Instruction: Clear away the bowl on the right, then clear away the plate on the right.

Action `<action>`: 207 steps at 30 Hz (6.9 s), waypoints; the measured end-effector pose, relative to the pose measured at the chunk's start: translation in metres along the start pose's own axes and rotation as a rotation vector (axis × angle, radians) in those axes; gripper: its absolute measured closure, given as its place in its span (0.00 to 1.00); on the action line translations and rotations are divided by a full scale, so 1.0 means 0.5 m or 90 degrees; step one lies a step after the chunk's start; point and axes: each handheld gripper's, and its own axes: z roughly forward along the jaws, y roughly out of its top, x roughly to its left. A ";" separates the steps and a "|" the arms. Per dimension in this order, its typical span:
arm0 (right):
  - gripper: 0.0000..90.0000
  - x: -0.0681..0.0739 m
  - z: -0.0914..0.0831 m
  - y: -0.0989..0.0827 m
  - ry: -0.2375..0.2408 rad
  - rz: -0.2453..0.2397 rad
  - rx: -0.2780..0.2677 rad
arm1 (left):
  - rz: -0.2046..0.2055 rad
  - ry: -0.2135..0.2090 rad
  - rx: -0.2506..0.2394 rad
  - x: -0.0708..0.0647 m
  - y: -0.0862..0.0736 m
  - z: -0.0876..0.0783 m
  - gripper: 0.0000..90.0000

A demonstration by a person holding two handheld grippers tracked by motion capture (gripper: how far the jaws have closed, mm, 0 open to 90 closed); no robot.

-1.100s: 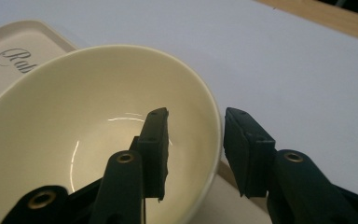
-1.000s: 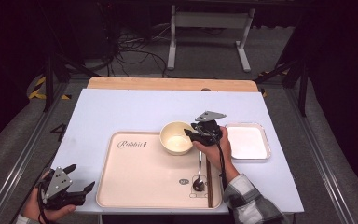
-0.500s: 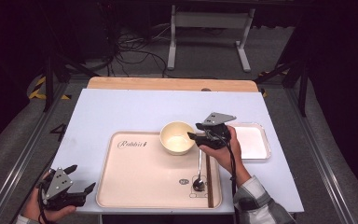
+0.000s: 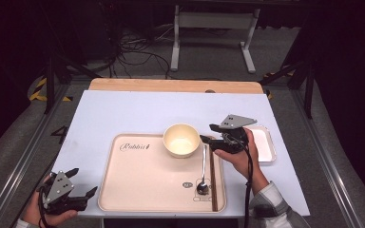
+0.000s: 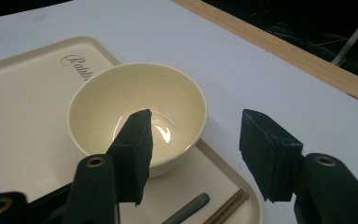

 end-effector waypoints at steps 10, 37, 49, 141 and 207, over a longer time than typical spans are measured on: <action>0.40 -0.012 -0.038 -0.012 -0.020 -0.016 0.011 | -0.001 -0.002 0.001 0.000 0.000 0.001 0.15; 0.34 -0.095 -0.117 -0.084 -0.064 0.025 0.028 | 0.003 -0.002 0.005 -0.001 0.000 0.003 0.15; 0.32 -0.135 -0.131 -0.119 -0.084 0.070 0.040 | 0.003 -0.001 0.009 -0.001 -0.001 0.002 0.15; 0.99 -0.260 -0.203 -0.248 -0.179 0.305 -0.012 | -0.008 -0.013 -0.001 0.004 -0.001 0.001 0.12; 0.99 -0.033 -0.167 -0.062 -0.045 0.104 -0.123 | 0.009 -0.007 0.006 -0.004 0.005 0.002 0.12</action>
